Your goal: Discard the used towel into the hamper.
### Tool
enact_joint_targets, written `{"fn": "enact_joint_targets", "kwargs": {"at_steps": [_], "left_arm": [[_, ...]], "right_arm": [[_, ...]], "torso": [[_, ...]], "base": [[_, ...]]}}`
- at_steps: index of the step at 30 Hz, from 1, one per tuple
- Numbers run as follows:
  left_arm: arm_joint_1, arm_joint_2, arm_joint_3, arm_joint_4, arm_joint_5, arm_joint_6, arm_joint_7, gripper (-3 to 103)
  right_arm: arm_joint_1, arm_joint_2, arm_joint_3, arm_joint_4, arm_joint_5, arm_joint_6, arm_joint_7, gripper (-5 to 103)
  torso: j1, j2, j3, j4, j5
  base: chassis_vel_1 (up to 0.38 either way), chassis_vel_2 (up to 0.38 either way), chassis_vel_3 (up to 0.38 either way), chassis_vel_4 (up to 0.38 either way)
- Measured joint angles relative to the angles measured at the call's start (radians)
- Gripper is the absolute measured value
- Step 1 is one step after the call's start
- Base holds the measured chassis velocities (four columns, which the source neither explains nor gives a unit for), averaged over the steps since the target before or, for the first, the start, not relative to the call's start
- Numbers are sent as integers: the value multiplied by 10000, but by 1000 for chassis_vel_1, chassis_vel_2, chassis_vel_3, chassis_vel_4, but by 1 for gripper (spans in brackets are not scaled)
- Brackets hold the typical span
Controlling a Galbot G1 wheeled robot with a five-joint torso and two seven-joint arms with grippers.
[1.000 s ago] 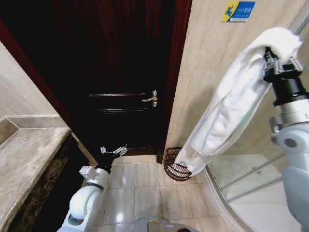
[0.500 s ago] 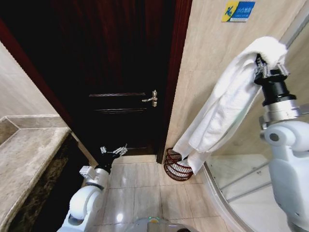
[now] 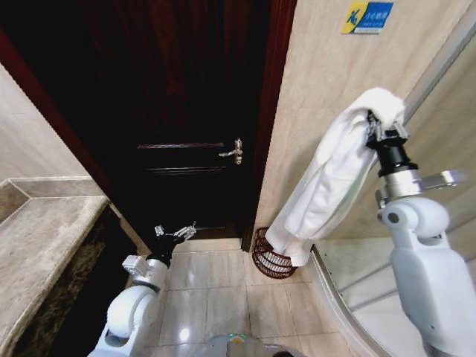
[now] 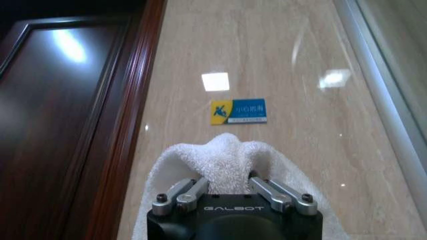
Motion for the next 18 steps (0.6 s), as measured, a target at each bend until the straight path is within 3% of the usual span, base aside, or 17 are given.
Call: {"fn": "enact_joint_targets", "kwargs": {"at_steps": [18], "left_arm": [[1,0,0,0,0,0,0,100]], "right_arm": [[-525,566,-248,-1458,-511,918,-730,14]], "torso": [[0,0,0,0,1]], "base": [[0,0,0,0]]}}
